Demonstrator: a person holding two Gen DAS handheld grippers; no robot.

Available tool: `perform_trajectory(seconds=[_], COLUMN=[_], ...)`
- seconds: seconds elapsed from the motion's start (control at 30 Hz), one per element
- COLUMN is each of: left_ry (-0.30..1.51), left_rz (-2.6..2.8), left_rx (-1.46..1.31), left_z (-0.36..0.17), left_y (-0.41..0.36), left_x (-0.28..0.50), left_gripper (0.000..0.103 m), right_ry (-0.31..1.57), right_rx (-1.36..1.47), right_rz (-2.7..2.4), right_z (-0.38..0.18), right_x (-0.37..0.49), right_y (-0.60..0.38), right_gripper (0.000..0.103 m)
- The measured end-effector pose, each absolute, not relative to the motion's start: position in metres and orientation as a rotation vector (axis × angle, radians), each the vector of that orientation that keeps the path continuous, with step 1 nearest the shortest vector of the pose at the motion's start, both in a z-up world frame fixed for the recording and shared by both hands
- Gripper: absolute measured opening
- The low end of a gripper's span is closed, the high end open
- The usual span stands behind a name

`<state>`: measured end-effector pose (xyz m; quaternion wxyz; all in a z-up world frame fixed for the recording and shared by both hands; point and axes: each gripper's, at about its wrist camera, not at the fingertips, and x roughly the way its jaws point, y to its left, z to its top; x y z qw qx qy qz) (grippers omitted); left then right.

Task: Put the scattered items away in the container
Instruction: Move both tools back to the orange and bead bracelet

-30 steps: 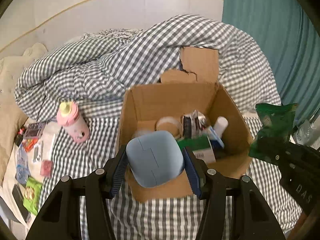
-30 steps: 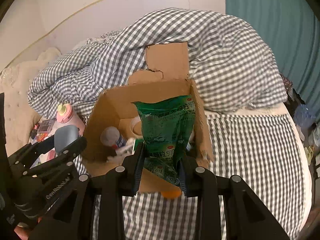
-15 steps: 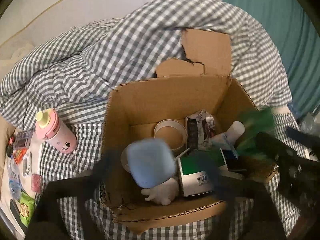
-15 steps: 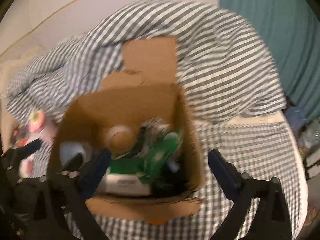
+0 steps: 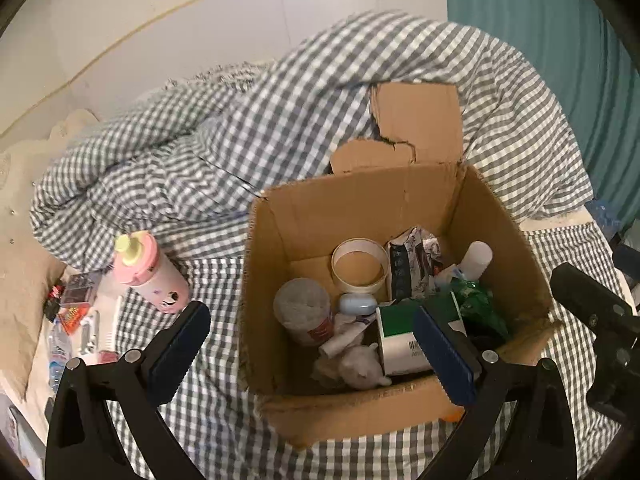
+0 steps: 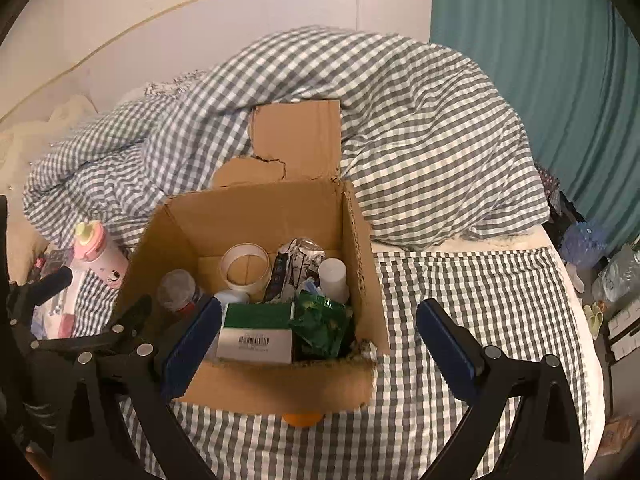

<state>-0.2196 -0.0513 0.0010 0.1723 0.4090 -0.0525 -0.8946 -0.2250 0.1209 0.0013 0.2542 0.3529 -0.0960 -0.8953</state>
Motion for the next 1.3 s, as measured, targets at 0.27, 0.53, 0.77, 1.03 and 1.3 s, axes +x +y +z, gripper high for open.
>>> perform_trajectory(seconds=[0.27, 0.53, 0.77, 1.03, 1.3], left_ry=[-0.176, -0.161, -0.100, -0.100, -0.159], left_rz=[-2.558, -2.497, -2.457, -2.538, -2.555], left_rx=[1.122, 1.261, 1.341, 1.357, 1.365], left_z=[0.017, -0.042, -0.110, -0.149, -0.169], left_y=[-0.040, -0.038, -0.040, -0.021, -0.018], left_x=[-0.159, -0.109, -0.085, -0.097, -0.141], left_gripper=[0.103, 0.103, 0.103, 0.103, 0.103], right_ry=[-0.288, -0.326, -0.347, -0.340, -0.338], right_rx=[1.024, 1.138, 1.238, 1.300, 1.321], right_rz=[-2.384, -2.339, -2.297, -2.217, -2.194], right_z=[-0.029, -0.083, -0.145, -0.177, -0.182], right_x=[-0.181, -0.141, -0.130, -0.149, -0.189], right_y=[0.153, 0.167, 0.153, 0.125, 0.098], right_gripper=[0.098, 0.098, 0.098, 0.098, 0.098])
